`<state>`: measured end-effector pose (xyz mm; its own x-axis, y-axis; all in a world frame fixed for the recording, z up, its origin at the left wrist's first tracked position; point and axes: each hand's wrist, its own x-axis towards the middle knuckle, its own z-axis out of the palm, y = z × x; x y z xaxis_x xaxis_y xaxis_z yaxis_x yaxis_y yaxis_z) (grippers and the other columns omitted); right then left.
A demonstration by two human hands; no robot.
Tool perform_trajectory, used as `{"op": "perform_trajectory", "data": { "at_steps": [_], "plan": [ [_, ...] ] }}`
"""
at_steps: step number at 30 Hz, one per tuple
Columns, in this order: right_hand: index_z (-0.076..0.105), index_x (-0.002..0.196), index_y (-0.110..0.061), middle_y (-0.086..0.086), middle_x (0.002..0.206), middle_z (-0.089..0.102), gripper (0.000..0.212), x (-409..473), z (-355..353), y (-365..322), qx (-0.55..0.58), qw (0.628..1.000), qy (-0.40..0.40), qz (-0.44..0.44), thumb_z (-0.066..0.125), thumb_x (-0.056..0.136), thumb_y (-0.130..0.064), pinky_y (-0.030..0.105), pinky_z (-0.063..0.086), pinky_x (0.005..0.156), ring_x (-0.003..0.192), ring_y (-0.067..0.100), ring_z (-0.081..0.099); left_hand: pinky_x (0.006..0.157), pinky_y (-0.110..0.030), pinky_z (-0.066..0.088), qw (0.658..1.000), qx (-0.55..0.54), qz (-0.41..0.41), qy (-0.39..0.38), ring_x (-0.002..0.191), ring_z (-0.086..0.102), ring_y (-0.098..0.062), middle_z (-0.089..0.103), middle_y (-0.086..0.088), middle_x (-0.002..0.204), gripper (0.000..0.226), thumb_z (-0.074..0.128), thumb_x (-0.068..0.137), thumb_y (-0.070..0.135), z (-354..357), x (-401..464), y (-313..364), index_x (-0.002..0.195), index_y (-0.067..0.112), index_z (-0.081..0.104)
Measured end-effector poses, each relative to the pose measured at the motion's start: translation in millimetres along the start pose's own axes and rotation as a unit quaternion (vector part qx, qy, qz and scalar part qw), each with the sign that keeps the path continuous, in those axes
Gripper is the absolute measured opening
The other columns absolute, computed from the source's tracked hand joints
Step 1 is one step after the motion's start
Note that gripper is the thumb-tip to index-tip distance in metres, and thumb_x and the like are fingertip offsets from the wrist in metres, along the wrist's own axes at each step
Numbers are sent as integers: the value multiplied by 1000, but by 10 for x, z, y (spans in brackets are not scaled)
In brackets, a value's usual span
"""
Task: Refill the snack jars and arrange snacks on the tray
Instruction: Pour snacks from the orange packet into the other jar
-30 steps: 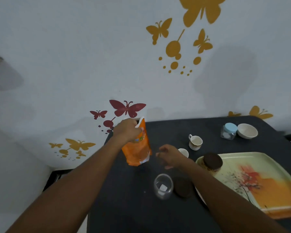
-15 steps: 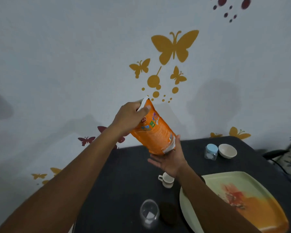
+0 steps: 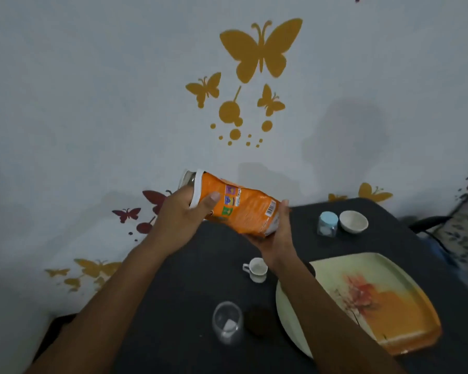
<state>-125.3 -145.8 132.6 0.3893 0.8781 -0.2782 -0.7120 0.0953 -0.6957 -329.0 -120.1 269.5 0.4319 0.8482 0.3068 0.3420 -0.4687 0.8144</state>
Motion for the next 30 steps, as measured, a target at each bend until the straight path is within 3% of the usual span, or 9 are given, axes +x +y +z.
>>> {"op": "perform_trajectory", "data": {
  "at_steps": [4,7,10,13,16,21,24,27,30],
  "plan": [
    [60,129,-29,4,118,74,94,-90,-364,168,-57,997,52,-18,79,54,-82,55,58,89,109,27,72,70,-2,47,998,-39,-41,-5,90,70,8,74,29,94,20,59,96,55,121,-306,-261,96,41,73],
    [63,122,-31,0,114,76,72,-149,-569,197,-96,993,62,-24,73,68,-77,52,60,84,109,26,72,71,-4,49,996,-35,-76,-24,94,70,6,73,31,94,18,59,95,50,306,-430,-376,102,37,69],
    [61,124,-34,-1,116,75,76,-175,-716,222,-111,992,66,-6,76,65,-78,47,61,78,109,24,72,71,-4,49,994,-45,-101,-11,98,70,5,73,30,94,24,59,92,58,384,-585,-404,105,39,68],
    [59,128,-36,-1,122,72,71,-190,-812,160,-129,990,48,-22,75,71,-75,51,59,86,112,24,71,72,-4,52,995,-46,-83,9,99,68,9,73,30,98,29,58,89,68,398,-662,-377,106,47,69],
    [52,137,-28,2,126,70,73,-262,-810,119,-145,989,38,-9,73,77,-63,59,54,96,115,27,68,74,-15,58,992,-38,-120,-4,88,68,10,73,22,89,34,57,88,59,433,-781,-398,107,33,68],
    [58,122,-25,0,114,74,59,-517,-946,-37,-165,985,17,-58,71,81,-66,37,62,74,107,21,72,55,-6,47,997,-30,-70,-12,68,66,2,69,23,76,22,60,95,58,469,-1034,-342,90,37,65],
    [59,120,-35,-4,119,73,58,-628,-1078,-52,-209,975,44,-70,68,76,-73,40,62,82,110,17,71,57,-5,46,997,-20,-71,9,70,66,4,68,25,76,19,61,97,53,534,-1070,-489,96,35,66],
    [56,127,-27,0,121,70,61,-633,-1151,63,-251,966,54,-32,68,78,-62,52,60,88,112,22,69,74,-14,56,988,-6,-153,-19,82,69,3,68,24,86,15,62,97,43,677,-1079,-777,104,30,66],
    [56,128,-27,1,121,71,67,-632,-1233,131,-263,962,63,-34,72,78,-68,48,62,82,108,21,71,67,-9,52,988,6,-156,-12,85,68,7,71,28,83,5,63,99,42,766,-1090,-961,95,39,64]
  ]
}}
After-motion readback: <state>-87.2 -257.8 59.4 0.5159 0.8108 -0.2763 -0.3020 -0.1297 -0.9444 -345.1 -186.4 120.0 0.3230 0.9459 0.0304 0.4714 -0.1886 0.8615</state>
